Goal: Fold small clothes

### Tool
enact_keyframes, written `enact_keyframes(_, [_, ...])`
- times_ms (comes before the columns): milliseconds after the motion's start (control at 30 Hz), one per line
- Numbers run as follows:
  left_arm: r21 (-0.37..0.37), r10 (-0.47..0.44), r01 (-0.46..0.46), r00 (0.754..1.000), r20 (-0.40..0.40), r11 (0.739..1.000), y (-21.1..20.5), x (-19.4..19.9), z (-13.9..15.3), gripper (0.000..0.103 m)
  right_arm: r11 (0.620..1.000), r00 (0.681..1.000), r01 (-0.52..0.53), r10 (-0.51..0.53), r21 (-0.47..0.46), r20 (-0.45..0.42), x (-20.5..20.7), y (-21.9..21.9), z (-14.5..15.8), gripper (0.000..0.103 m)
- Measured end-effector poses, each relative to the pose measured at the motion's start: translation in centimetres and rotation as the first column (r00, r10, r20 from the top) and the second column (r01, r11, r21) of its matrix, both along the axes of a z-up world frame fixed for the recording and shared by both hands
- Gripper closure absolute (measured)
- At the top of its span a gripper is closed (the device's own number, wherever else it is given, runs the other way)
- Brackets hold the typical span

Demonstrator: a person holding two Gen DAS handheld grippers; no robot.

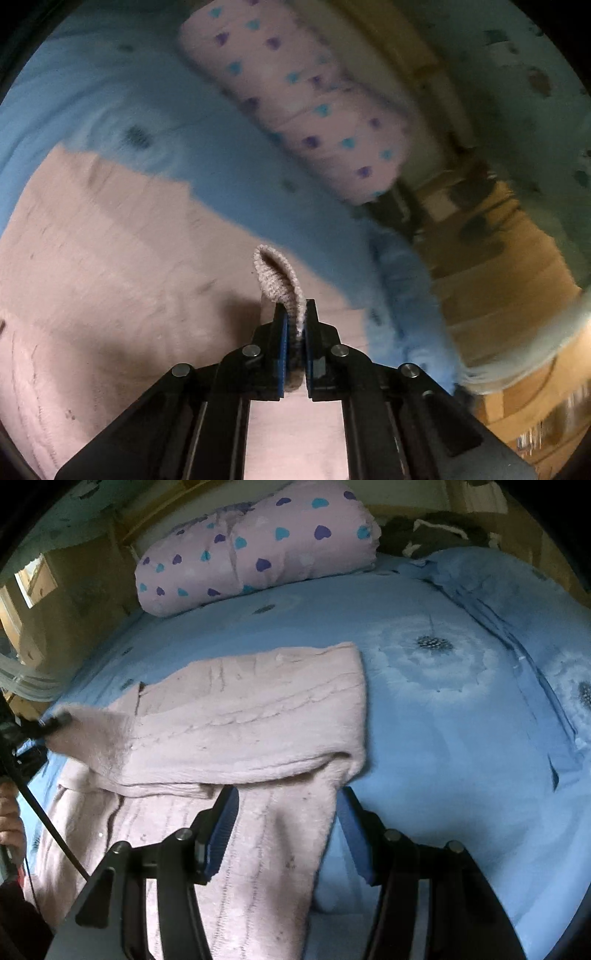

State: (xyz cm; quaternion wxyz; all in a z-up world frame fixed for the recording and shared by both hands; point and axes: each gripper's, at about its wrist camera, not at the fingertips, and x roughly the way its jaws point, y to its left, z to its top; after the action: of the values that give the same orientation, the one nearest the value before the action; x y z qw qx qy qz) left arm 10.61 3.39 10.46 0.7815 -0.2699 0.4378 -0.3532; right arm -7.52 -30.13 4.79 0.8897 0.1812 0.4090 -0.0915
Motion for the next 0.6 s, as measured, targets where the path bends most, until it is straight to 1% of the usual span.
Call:
enact_keyframes(33, [-0.008, -0.003, 0.003, 1.0, 0.013, 1.0, 0.0, -0.1, 0.6, 0.103, 1.0, 1.0, -0.001, 0.001, -0.004, -0.002, 0.1, 0.0, 0.0, 0.045])
enact_keyframes(67, [0.003, -0.001, 0.001, 1.0, 0.026, 1.0, 0.1, 0.0, 1.0, 0.103, 1.0, 1.0, -0.001, 0.001, -0.005, -0.006, 0.2, 0.0, -0.1, 0.045])
enact_keyframes(133, [0.05, 0.012, -0.013, 1.0, 0.008, 0.999, 0.4, 0.5, 0.9, 0.103, 1.0, 1.0, 0.005, -0.005, 0.004, -0.014, 0.3, -0.2, -0.4, 0.045])
enact_keyframes(200, [0.155, 0.062, -0.053, 0.996, -0.056, 0.986, 1.2, 1.2, -0.2, 0.103, 1.0, 1.0, 0.013, -0.013, 0.012, -0.022, 0.5, -0.2, -0.7, 0.045])
enact_keyframes(233, [0.244, 0.109, -0.084, 0.99, -0.092, 0.966, 1.6, 1.7, -1.0, 0.103, 1.0, 1.0, 0.016, -0.016, 0.014, -0.025, 0.6, -0.3, -0.8, 0.044])
enact_keyframes(267, [0.334, 0.161, -0.114, 0.98, -0.116, 0.936, 2.0, 2.0, -1.6, 0.103, 1.0, 0.999, 0.017, -0.017, 0.015, -0.027, 0.7, -0.3, -0.9, 0.044])
enact_keyframes(300, [0.42, 0.218, -0.143, 0.967, -0.135, 0.896, 2.3, 2.3, -2.4, 0.103, 1.0, 0.999, 0.018, -0.018, 0.016, -0.029, 0.8, -0.4, -1.0, 0.044])
enact_keyframes(333, [0.502, 0.276, -0.164, 0.948, -0.156, 0.849, 2.6, 2.6, -3.4, 0.102, 1.0, 0.999, 0.018, -0.018, 0.017, -0.029, 0.9, -0.4, -1.1, 0.044])
enact_keyframes(367, [0.576, 0.33, -0.162, 0.922, -0.2, 0.801, 3.0, 3.1, -4.9, 0.101, 1.0, 0.999, 0.017, -0.017, 0.018, -0.03, 1.1, -0.3, -1.1, 0.044])
enact_keyframes(400, [0.591, 0.349, -0.149, 0.906, -0.24, 0.793, 3.4, 3.3, -5.9, 0.101, 1.0, 0.999, 0.015, -0.015, 0.02, -0.03, 1.2, -0.2, -1.2, 0.045])
enact_keyframes(433, [0.581, 0.357, -0.14, 0.892, -0.278, 0.802, 3.6, 3.4, -6.7, 0.101, 1.0, 0.999, 0.013, -0.012, 0.021, -0.031, 1.4, -0.1, -1.2, 0.044])
enact_keyframes(467, [0.57, 0.363, -0.147, 0.887, -0.286, 0.808, 3.8, 3.3, -6.8, 0.101, 1.0, 0.999, 0.009, -0.008, 0.02, -0.032, 1.5, 0.1, -1.3, 0.044])
enact_keyframes(500, [0.578, 0.361, -0.152, 0.894, -0.266, 0.802, 3.7, 3.1, -6.4, 0.101, 1.0, 0.999, 0.003, -0.002, 0.017, -0.032, 1.6, 0.3, -1.4, 0.044])
enact_keyframes(533, [0.589, 0.35, -0.154, 0.907, -0.234, 0.794, 3.3, 2.9, -5.8, 0.101, 1.0, 0.999, -0.004, 0.004, 0.011, -0.033, 1.7, 0.4, -1.4, 0.044])
enact_keyframes(567, [0.592, 0.327, -0.158, 0.926, -0.191, 0.79, 2.7, 2.6, -5.0, 0.101, 1.0, 0.999, -0.011, 0.011, 0.004, -0.035, 1.7, 0.6, -1.4, 0.044])
enact_keyframes(600, [0.586, 0.301, -0.162, 0.942, -0.148, 0.794, 2.1, 2.2, -4.1, 0.101, 1.0, 0.999, -0.014, 0.014, -0.001, -0.036, 1.8, 0.6, -1.5, 0.044])
